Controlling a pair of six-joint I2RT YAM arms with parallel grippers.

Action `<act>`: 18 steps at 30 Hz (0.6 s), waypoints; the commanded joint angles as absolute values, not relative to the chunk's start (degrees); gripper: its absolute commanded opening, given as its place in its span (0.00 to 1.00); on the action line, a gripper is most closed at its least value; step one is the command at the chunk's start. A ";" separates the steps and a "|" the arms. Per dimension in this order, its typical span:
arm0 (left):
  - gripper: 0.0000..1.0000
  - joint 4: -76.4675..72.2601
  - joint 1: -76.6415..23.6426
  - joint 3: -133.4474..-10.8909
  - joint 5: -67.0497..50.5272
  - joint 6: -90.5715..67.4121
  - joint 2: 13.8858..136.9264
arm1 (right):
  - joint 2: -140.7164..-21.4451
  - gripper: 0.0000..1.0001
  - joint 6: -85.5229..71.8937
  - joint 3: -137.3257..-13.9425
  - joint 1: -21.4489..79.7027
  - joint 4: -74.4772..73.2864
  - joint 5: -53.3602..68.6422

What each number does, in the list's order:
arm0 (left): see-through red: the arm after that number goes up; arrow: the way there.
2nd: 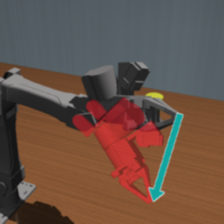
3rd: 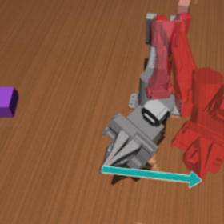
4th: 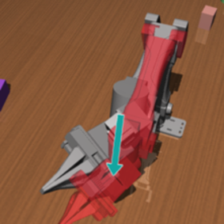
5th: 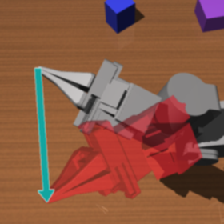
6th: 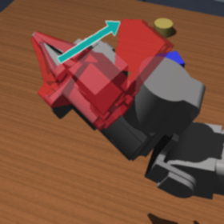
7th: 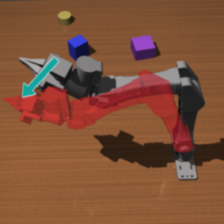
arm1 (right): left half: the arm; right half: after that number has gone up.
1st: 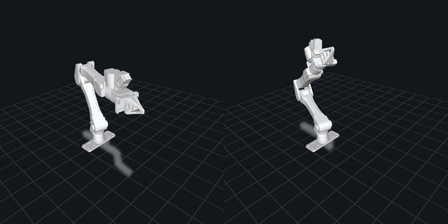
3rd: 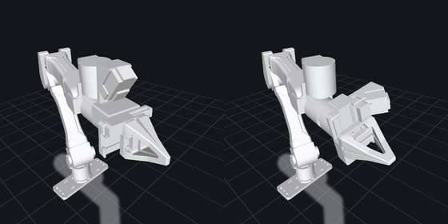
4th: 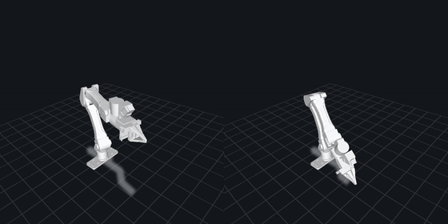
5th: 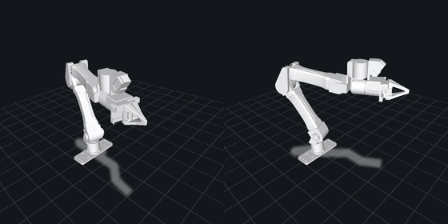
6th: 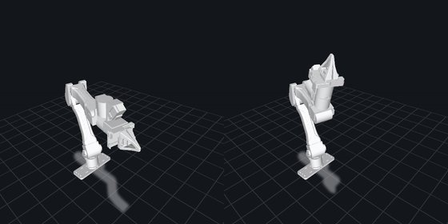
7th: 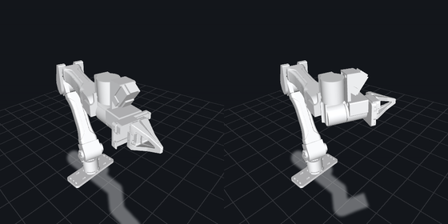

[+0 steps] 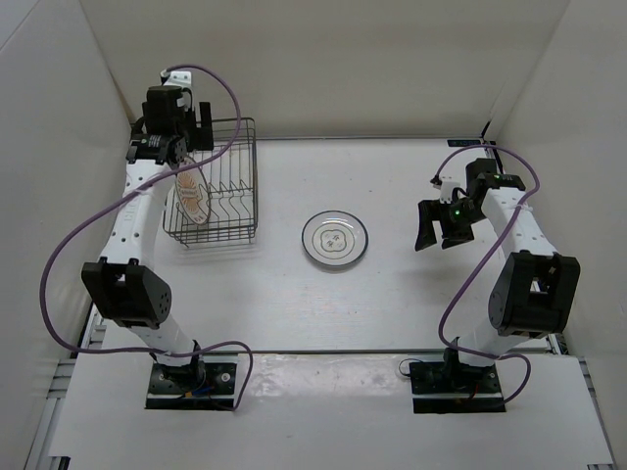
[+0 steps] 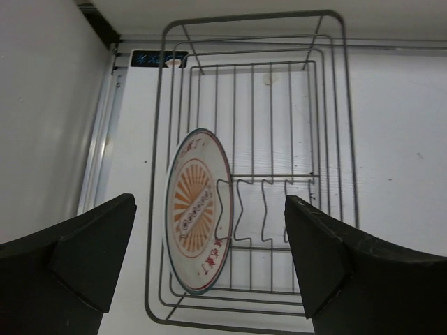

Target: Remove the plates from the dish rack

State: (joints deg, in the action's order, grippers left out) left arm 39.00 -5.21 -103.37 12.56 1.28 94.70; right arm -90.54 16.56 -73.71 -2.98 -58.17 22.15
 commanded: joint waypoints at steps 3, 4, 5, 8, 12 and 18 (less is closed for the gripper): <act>0.98 40.60 -4.93 -102.75 19.06 5.10 94.66 | -90.44 0.90 16.52 -74.97 -3.16 -57.48 21.80; 0.98 40.87 -4.66 -102.40 19.25 5.01 95.09 | -90.44 0.90 16.44 -74.71 -3.25 -57.48 21.80; 0.98 41.48 -4.05 -102.31 19.34 4.23 95.27 | -90.35 0.90 16.52 -74.71 -3.25 -57.48 21.71; 0.95 42.80 -3.08 -100.82 19.51 2.99 95.27 | -90.00 0.90 16.79 -74.36 -3.16 -57.57 21.62; 0.84 43.24 -1.94 -96.95 19.08 0.45 95.01 | -89.74 0.90 17.05 -74.18 -3.25 -57.66 21.53; 0.75 43.24 -0.79 -92.47 16.79 -2.02 95.01 | -89.56 0.90 17.40 -73.74 -3.25 -57.75 21.53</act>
